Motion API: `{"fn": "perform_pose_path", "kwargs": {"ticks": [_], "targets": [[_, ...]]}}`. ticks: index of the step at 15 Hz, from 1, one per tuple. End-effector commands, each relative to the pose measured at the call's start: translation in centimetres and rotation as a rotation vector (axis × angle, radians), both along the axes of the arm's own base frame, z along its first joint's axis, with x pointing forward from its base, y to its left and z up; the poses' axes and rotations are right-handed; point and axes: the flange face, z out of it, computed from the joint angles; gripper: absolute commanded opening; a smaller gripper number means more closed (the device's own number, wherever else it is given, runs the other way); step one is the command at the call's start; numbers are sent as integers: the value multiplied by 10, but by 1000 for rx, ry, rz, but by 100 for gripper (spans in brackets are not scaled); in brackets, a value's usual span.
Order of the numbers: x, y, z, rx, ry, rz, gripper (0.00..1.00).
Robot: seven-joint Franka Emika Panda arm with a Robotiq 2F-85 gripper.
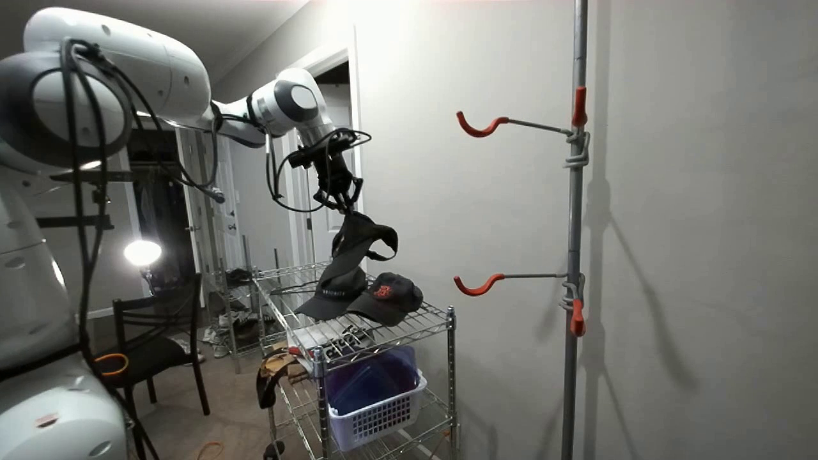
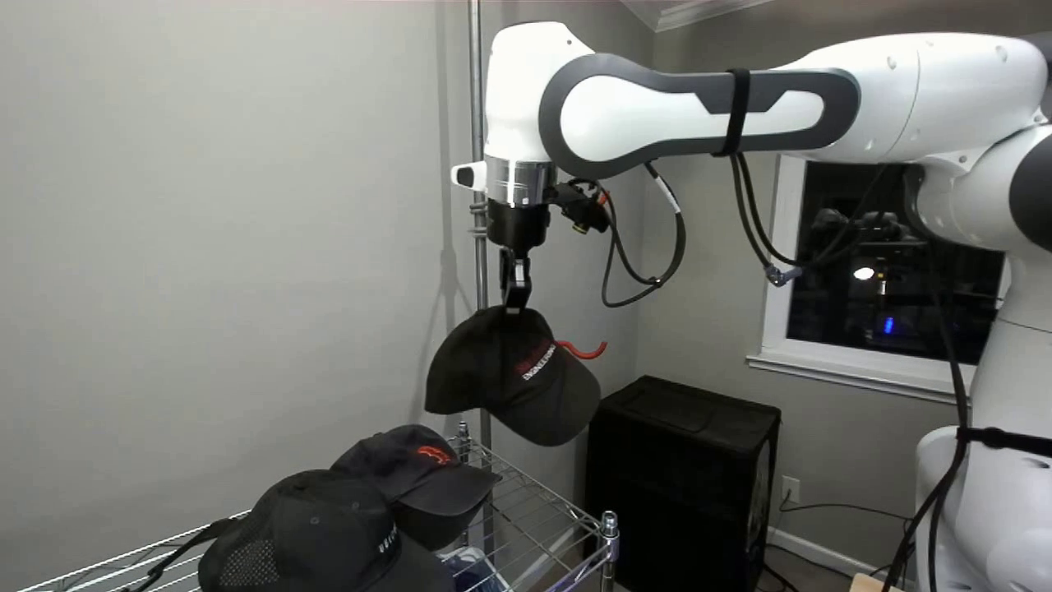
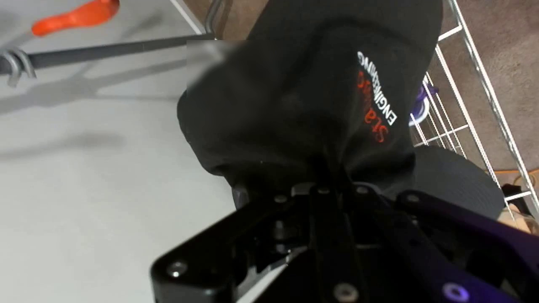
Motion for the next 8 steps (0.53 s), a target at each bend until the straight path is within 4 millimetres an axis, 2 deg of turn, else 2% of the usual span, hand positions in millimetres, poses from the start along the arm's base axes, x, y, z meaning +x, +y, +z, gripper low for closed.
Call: {"fn": "perform_pose_path", "kwargs": {"ticks": [1,4,8], "targets": [[-24,-58,-3,-71,6,-108,2],[-31,-100,-9,-73,21,-172,2],[-35,-139,-19,-63,29,-238,2]]}}
